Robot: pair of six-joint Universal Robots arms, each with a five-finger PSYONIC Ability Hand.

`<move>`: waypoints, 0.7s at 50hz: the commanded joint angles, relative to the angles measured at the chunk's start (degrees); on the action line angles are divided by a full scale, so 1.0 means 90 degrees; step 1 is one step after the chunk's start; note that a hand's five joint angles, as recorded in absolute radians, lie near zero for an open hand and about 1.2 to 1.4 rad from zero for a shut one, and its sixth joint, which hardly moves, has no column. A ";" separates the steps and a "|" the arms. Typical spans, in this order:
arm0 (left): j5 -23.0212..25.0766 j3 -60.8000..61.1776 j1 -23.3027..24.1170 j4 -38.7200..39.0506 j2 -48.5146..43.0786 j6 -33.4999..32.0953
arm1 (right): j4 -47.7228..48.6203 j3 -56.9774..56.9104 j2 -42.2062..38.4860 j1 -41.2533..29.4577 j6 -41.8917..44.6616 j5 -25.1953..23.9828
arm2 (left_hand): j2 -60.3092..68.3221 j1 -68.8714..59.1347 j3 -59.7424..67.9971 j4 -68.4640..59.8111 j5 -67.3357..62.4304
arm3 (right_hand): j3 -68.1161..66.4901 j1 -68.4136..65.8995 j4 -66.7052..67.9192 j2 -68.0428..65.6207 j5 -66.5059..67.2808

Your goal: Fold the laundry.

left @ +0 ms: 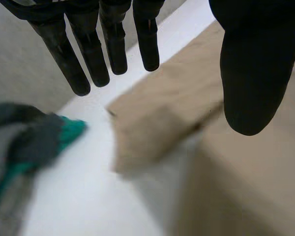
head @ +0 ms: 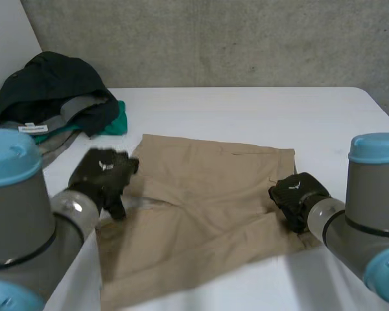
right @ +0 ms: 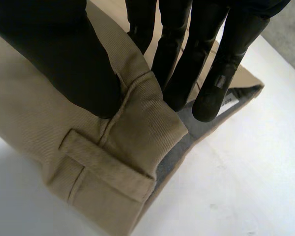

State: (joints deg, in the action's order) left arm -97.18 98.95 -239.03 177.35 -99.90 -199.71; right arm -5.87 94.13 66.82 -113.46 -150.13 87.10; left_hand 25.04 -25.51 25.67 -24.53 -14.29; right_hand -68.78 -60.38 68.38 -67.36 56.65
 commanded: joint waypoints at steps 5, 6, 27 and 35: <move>0.0601 0.0294 0.0017 -0.1541 0.0065 0.1702 | -0.0139 -0.0019 -0.0139 0.0117 -0.0096 -0.0215 | -0.0114 0.0167 -0.0185 0.0058 0.0031 | -0.1247 -0.2180 0.1291 -0.1404 0.1483; 0.0622 0.0324 -0.0013 -0.1542 0.0016 0.1702 | -0.0129 0.0000 -0.0139 0.0117 -0.0076 -0.0234 | -0.0133 0.0186 -0.0203 0.0076 0.0050 | -0.1247 -0.2180 0.1291 -0.1404 0.1483; 0.0661 0.0470 0.0416 -0.2029 -0.0668 0.1400 | -0.0061 0.0362 0.0202 0.0517 0.0236 -0.0469 | 0.4741 -0.4689 0.4671 -0.4798 -0.4825 | -0.1247 -0.2180 0.1291 -0.1404 0.1483; 0.0583 0.0344 0.0573 -0.2470 -0.0697 0.0551 | -0.0168 0.0595 0.0554 0.0517 0.0684 -0.0449 | 0.6107 -0.6054 0.6036 -0.6164 -0.6190 | -0.1247 -0.2180 0.1291 -0.1404 0.1483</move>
State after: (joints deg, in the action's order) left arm -91.35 103.08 -234.54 157.21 -106.07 -189.70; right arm -6.76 97.97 69.75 -108.67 -146.83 82.92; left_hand 68.11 -64.48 67.82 -68.26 -56.40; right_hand -68.38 -60.38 70.58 -67.37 56.18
